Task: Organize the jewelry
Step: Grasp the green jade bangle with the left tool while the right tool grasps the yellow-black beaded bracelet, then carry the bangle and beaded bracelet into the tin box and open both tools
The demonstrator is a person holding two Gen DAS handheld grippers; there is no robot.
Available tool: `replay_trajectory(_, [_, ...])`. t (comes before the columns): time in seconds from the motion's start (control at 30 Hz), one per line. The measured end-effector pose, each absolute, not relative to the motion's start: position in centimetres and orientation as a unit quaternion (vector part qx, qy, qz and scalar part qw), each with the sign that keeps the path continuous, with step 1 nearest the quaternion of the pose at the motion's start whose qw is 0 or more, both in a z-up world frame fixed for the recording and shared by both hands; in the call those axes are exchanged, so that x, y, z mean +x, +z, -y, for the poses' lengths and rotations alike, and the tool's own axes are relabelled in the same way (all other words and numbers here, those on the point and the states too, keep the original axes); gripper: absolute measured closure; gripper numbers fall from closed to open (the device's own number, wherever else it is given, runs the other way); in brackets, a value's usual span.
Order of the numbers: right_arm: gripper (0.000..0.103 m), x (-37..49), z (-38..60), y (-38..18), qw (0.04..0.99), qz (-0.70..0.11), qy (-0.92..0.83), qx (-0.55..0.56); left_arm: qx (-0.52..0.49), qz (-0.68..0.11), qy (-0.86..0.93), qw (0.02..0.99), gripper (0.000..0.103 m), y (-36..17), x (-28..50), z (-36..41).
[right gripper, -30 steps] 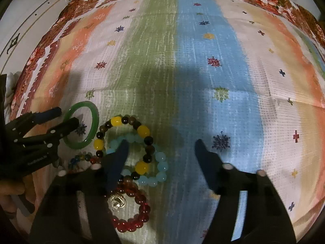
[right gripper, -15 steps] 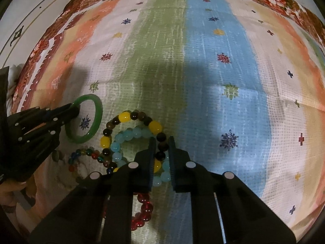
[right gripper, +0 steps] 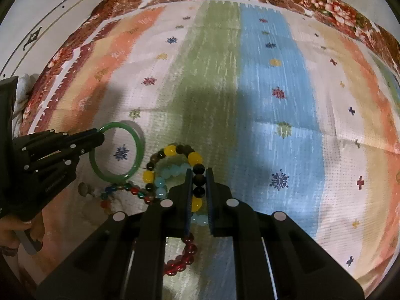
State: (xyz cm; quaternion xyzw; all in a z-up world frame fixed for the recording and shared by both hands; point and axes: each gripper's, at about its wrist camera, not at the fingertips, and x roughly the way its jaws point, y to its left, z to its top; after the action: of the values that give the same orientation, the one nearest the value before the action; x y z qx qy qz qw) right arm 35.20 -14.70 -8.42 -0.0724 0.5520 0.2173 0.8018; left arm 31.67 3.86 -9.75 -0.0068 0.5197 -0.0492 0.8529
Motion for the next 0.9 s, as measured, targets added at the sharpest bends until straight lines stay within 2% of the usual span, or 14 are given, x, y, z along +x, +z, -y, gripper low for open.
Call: replay_trajectory(0.9, [0.092,29.0,14.7,-1.2,0.836,-0.488,0.243,-0.068,-0.042,-0.467,-0.058,0.881,0.095,-3.2,24.9,-3.7])
